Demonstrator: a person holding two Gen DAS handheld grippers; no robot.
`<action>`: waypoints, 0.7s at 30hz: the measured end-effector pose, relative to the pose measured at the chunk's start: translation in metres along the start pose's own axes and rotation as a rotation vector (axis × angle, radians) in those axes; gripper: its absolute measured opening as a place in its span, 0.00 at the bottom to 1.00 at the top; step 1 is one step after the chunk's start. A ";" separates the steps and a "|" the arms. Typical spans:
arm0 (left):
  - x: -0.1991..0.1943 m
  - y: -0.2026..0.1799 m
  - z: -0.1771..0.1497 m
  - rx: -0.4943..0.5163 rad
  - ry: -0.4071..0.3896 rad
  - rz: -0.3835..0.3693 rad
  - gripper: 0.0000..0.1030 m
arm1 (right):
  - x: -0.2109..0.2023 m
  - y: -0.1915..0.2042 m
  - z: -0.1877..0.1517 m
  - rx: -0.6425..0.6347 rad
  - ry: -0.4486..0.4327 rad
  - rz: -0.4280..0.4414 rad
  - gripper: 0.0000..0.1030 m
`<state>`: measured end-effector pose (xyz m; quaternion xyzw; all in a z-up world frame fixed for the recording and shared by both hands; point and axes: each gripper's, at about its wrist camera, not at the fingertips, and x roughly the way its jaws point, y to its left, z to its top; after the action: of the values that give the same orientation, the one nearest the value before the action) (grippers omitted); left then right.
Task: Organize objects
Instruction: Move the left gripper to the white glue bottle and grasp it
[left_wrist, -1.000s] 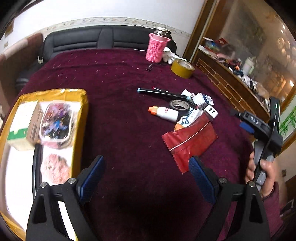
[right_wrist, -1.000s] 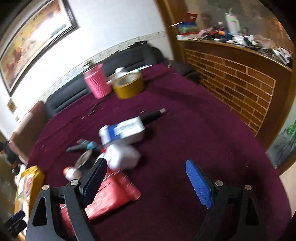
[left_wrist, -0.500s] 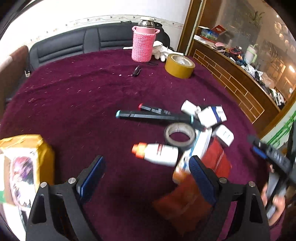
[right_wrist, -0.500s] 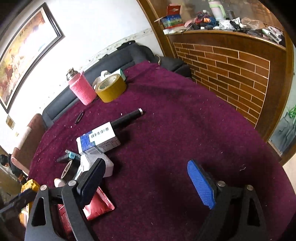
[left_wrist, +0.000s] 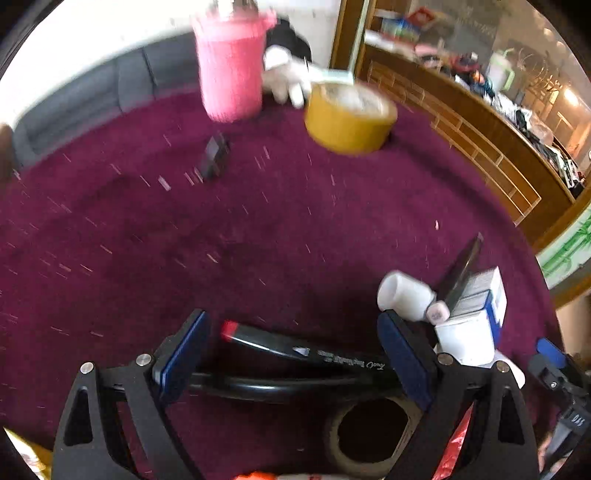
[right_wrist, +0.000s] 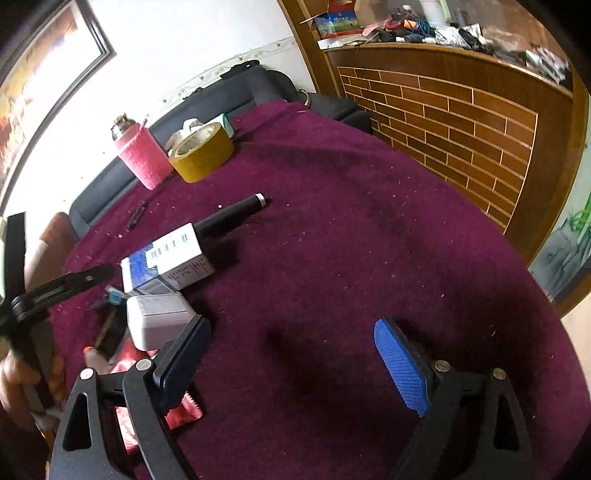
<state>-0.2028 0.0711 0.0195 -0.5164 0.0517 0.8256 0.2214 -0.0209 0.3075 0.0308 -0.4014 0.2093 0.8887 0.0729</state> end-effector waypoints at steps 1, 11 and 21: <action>0.000 -0.003 -0.003 0.015 0.003 0.003 0.88 | 0.002 0.001 0.000 -0.009 0.003 -0.008 0.91; -0.049 -0.002 -0.072 0.051 0.110 -0.185 0.71 | 0.007 0.013 -0.005 -0.088 0.020 -0.038 0.93; -0.109 0.058 -0.124 -0.231 -0.087 0.084 0.72 | 0.008 0.015 -0.006 -0.091 0.021 -0.047 0.93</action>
<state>-0.0840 -0.0541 0.0488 -0.4997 -0.0320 0.8561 0.1278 -0.0269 0.2911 0.0261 -0.4184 0.1597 0.8911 0.0732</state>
